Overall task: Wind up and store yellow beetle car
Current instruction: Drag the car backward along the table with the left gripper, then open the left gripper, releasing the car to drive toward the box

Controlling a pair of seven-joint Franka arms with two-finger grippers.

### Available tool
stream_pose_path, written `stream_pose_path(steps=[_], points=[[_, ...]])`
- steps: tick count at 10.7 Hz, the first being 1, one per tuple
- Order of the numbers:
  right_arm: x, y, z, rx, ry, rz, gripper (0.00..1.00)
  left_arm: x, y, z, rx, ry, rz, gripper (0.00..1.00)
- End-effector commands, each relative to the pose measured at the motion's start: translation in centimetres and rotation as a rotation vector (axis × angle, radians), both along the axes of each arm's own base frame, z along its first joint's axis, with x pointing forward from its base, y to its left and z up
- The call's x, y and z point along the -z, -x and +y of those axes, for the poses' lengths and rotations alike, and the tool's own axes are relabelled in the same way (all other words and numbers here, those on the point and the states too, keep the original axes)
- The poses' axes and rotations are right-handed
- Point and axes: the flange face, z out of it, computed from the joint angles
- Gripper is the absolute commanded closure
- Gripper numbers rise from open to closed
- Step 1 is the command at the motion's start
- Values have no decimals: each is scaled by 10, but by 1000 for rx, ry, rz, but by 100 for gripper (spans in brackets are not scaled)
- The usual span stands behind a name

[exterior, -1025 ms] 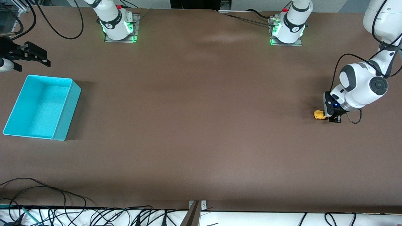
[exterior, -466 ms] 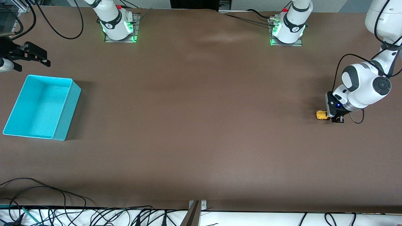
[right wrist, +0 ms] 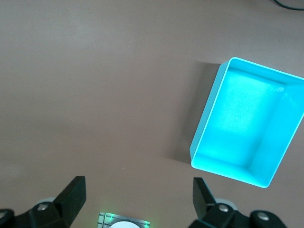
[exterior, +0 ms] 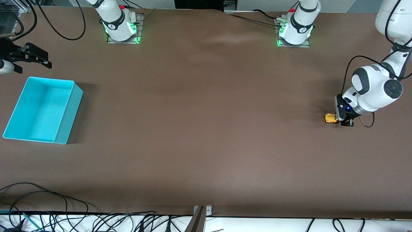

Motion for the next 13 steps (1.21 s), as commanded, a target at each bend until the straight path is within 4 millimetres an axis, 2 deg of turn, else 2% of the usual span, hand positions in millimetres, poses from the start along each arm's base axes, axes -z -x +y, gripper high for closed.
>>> stream_pose_path(steps=[1,3,5,7,11,12,13], points=[[-7,2,0,-15,14,-12,0,-23,-31,11,18,13,58,0],[-7,2,0,-15,14,-12,0,-59,-51,-1,41,38,121,0],[-7,2,0,-15,14,-12,0,-78,-58,-16,68,47,132,0],[-7,2,0,-15,14,-12,0,-100,-61,-22,69,42,128,0],[-7,2,0,-15,14,-11,0,-168,-88,-57,28,40,170,0],[-6,2,0,-15,14,-9,0,-181,-94,-68,17,36,169,0],[-6,2,0,-15,14,-9,0,-184,-95,-75,7,36,168,0]])
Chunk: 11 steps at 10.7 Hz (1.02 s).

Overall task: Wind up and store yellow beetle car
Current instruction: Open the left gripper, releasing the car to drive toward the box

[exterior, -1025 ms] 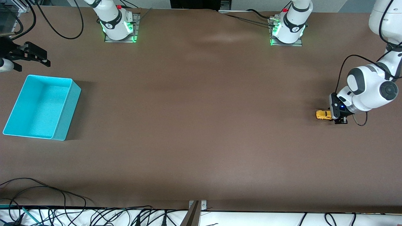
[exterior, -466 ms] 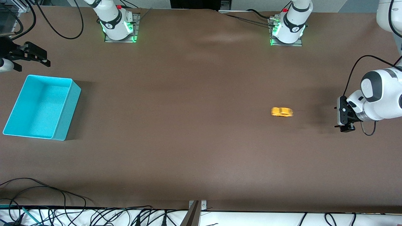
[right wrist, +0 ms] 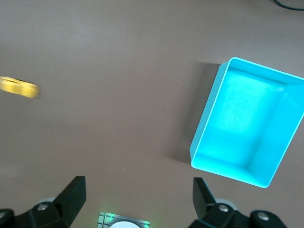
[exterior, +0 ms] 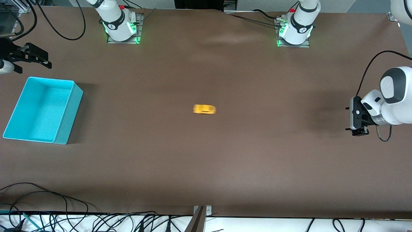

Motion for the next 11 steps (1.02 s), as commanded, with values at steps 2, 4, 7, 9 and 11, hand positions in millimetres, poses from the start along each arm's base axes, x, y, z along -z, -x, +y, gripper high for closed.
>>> stream_pose_path(steps=[2,4,7,9,11], points=[[-7,2,0,-17,14,-11,0,-10,-1,-8,-26,-21,18,0],[-7,2,0,-15,14,-9,0,-5,1,-7,-26,-20,31,0],[-7,2,0,-15,14,-11,0,-21,3,-27,-54,-23,52,0],[-6,2,0,-15,9,-8,0,-36,5,-33,-60,-31,37,0],[-6,2,0,-15,4,-8,0,-71,11,-53,-127,-49,13,0]])
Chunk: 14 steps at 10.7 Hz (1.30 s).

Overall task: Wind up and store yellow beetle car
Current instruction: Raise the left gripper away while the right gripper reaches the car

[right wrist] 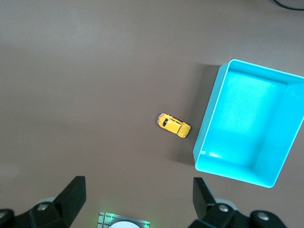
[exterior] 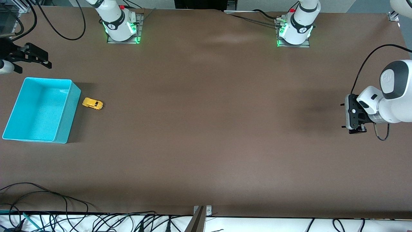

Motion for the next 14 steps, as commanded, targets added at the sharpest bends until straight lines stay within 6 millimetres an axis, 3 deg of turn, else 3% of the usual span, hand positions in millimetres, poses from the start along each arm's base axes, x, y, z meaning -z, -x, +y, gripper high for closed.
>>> stream_pose_path(steps=[1,3,5,7,8,12,14], points=[[-6,2,1,-17,3,-8,0,-61,16,-28,-135,-62,-26,0],[-6,2,2,-17,0,-5,0,-116,27,-73,-336,-116,-48,0],[-2,-1,2,-25,-2,-4,0,-159,33,-97,-534,-155,-26,0],[23,-6,3,-23,-14,-12,0,-200,42,-130,-666,-150,-25,0],[36,-7,2,-31,-18,-13,0,-211,46,-140,-740,-116,7,0],[86,16,2,-31,-19,-40,0,-216,56,-147,-795,-150,46,0],[117,27,1,-29,-20,-12,0,-215,60,-154,-911,-192,65,0]])
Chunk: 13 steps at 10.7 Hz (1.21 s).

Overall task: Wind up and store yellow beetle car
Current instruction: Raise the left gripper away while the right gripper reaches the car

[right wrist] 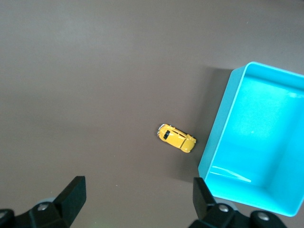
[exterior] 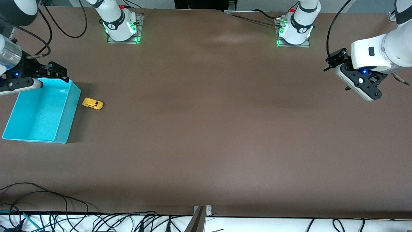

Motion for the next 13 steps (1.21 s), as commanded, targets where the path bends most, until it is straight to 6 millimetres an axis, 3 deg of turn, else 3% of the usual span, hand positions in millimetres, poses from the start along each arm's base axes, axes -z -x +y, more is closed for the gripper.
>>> stream_pose_path(steps=[1,4,6,7,8,10,12,13], points=[[30,27,-1,-8,-16,30,0,-6,2,-10,-71,-11,17,0],[55,36,-1,-144,-29,84,0,-4,1,-8,-74,-10,20,0],[81,44,-1,-252,-47,121,0,-2,0,-7,-75,-9,25,0],[96,48,-2,-318,-55,119,0,-4,6,-23,-52,-22,20,0],[110,51,-3,-390,-63,110,0,-1,6,-17,-72,-59,17,0],[131,53,-16,-530,-75,82,0,1,10,-3,-132,-7,26,0],[151,45,-31,-700,-80,41,0,-12,31,-7,-178,-25,-59,0],[163,40,-40,-767,-80,26,0,-10,31,-7,-279,-37,-89,0]])
